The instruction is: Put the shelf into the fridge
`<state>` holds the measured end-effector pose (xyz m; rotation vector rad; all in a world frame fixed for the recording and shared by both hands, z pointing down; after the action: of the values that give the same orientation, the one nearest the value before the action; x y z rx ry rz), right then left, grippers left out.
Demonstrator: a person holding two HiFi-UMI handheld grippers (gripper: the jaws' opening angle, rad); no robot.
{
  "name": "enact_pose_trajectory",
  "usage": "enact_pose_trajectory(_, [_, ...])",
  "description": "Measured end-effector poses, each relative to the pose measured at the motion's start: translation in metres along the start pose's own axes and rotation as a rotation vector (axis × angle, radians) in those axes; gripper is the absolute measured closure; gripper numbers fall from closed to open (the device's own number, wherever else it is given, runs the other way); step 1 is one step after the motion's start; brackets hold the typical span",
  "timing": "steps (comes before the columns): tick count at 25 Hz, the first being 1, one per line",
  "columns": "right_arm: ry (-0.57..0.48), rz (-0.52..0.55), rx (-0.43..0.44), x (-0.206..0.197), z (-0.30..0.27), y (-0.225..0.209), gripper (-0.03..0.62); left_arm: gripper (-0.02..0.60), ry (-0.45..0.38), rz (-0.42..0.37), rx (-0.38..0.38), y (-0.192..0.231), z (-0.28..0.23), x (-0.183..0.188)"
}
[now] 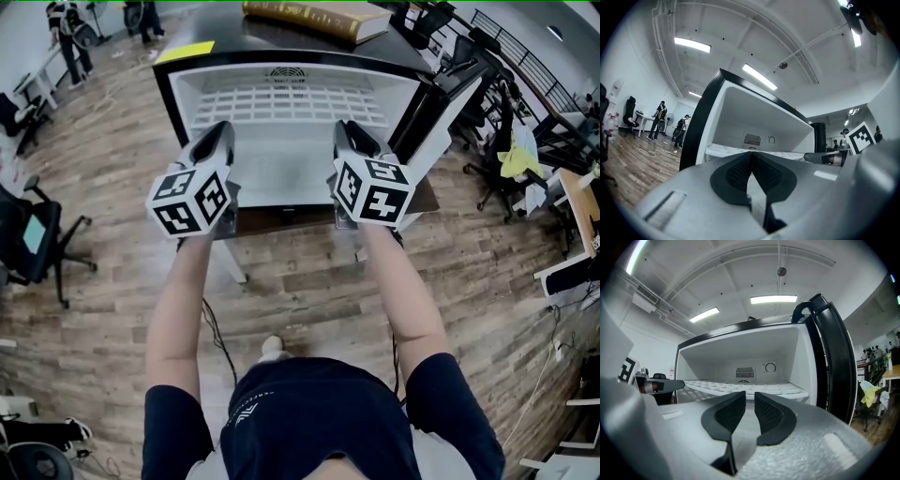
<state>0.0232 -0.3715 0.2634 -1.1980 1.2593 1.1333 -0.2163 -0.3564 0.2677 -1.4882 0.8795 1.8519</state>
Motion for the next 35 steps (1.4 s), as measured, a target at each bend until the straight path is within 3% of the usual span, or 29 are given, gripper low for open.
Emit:
enact_pose_trajectory(6, [-0.008, 0.027, 0.011, -0.001, -0.001, 0.000, 0.526, 0.549, 0.008, -0.012, -0.015, -0.004, -0.003, -0.001])
enact_pose_trajectory(9, [-0.003, -0.002, 0.039, -0.001, 0.004, 0.001, 0.516, 0.500, 0.002, 0.009, -0.023, -0.010, -0.001, 0.002])
enact_pose_trajectory(15, [-0.025, -0.018, 0.093, -0.001, 0.027, 0.004, 0.520, 0.505, -0.051, 0.026, -0.014, -0.022, 0.018, 0.009])
enact_pose_trajectory(22, [-0.036, -0.037, 0.111, -0.005, 0.054, -0.003, 0.546, 0.515, -0.021, -0.023, -0.008, -0.042, 0.038, 0.003])
enact_pose_trajectory(31, [-0.024, -0.068, 0.113, -0.021, 0.082, -0.013, 0.577, 0.528, -0.008, -0.013, -0.035, -0.068, 0.059, -0.002])
enact_pose_trajectory(35, [-0.020, -0.069, 0.116, -0.026, 0.091, -0.016, 0.579, 0.532, 0.012, -0.031, -0.014, -0.072, 0.068, -0.008])
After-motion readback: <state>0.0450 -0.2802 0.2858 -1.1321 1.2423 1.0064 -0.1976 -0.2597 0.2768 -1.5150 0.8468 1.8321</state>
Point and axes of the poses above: the fingertips, and each gripper's own axes: z backward along the fingers, y to its left, x out of its top, the point moved 5 cm from there along z, backward along the fingers, and after that the axes turned 15 degrees about -x, right-handed, at the moved point
